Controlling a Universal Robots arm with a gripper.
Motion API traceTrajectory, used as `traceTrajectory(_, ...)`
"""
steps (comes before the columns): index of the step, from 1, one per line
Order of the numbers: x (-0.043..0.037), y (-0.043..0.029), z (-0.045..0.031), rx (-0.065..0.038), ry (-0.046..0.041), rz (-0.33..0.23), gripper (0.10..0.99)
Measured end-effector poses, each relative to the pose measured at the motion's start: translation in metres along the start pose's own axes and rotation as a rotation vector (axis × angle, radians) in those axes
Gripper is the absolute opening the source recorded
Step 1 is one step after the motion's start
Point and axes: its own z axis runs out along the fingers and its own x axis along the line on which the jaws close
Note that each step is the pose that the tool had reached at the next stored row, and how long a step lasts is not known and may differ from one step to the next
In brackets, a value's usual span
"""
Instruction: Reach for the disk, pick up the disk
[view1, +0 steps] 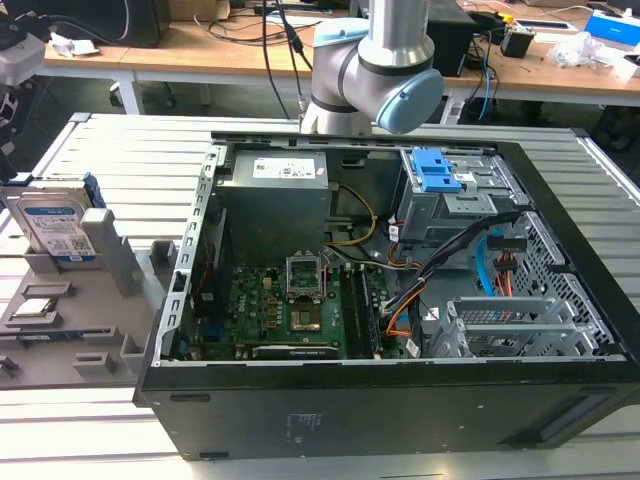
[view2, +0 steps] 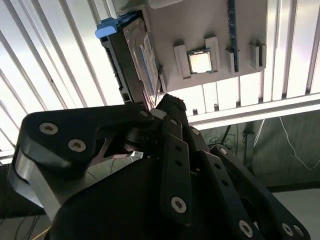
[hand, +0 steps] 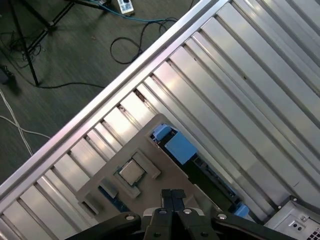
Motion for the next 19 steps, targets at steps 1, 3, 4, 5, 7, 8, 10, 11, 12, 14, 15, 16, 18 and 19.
traceTrajectory(1,0.0,0.0,0.0,0.0,0.0005,-0.013,0.106)
traceTrajectory(3,0.0,0.0,0.0,0.0,0.0013,-0.032,0.106)
traceTrajectory(4,0.0,0.0,0.0,0.0,0.0018,-0.048,0.106)
traceTrajectory(5,0.0,0.0,0.0,0.0,0.0023,-0.059,0.106)
traceTrajectory(7,0.0,0.0,0.0,0.0,0.003,-0.079,0.106)
traceTrajectory(8,0.0,0.0,0.0,0.0,0.0033,-0.085,0.106)
traceTrajectory(10,0.0,0.0,0.0,0.0,0.0039,-0.1,0.106)
traceTrajectory(11,0.0,0.0,0.0,0.0,0.0041,-0.108,0.106)
traceTrajectory(12,0.0,0.0,0.0,0.0,0.0044,-0.115,0.106)
traceTrajectory(14,0.0,0.0,0.0,0.0,0.0051,-0.132,0.106)
traceTrajectory(15,0.0,0.0,0.0,0.0,0.0053,-0.138,0.106)
traceTrajectory(16,0.0,0.0,0.0,0.0,0.0057,-0.148,0.106)
traceTrajectory(18,0.0,0.0,0.0,0.0,0.0066,-0.172,0.106)
traceTrajectory(19,0.0,0.0,0.0,0.0,0.0069,-0.179,0.106)
